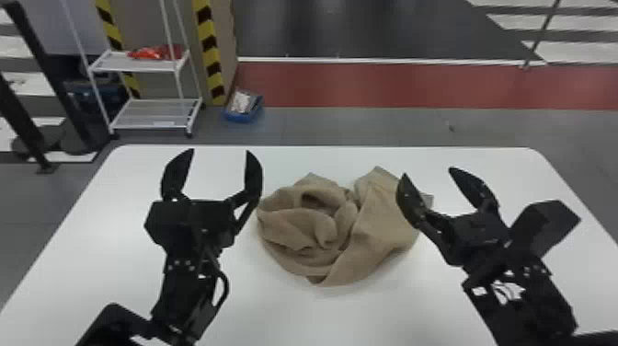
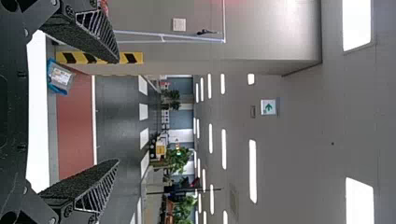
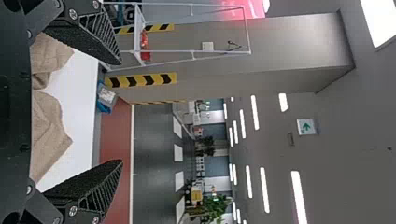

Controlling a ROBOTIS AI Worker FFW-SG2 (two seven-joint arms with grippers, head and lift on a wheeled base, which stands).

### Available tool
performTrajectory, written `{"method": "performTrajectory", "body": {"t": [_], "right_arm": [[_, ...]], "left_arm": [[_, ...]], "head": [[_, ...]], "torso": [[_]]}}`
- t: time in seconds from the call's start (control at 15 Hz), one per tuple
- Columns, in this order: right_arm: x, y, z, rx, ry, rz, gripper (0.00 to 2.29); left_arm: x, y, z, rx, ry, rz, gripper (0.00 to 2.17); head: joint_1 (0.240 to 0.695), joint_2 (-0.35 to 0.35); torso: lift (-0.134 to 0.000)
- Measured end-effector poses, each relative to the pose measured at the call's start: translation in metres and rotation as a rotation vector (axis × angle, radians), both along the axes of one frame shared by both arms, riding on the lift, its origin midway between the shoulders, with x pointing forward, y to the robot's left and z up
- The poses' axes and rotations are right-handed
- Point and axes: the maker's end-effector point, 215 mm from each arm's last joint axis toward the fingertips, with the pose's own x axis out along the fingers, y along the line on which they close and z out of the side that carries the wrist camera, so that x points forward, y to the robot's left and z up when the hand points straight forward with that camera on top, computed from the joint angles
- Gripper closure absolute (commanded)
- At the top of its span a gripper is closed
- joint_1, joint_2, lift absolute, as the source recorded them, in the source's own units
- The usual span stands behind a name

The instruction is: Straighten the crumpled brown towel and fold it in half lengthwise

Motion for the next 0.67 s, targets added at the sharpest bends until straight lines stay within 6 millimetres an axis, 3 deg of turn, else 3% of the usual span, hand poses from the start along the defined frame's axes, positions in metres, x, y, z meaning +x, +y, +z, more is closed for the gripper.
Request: {"method": "performTrajectory", "body": {"t": [0.47, 0.67], "right_arm": [[0.009, 0.003, -0.009, 0.012, 0.052, -0.04, 0.15], [0.012, 0.002, -0.014, -0.008, 0.065, -0.062, 0.15]], "left_arm": [[0.019, 0.049, 0.001, 0.029, 0.031, -0.022, 0.14], [0.023, 0.051, -0.016, 0.036, 0.154, -0.016, 0.14]], "head": [[0.669, 0.029], [0.677, 0.035]], "torso": [[-0.123], [-0.123]]}}
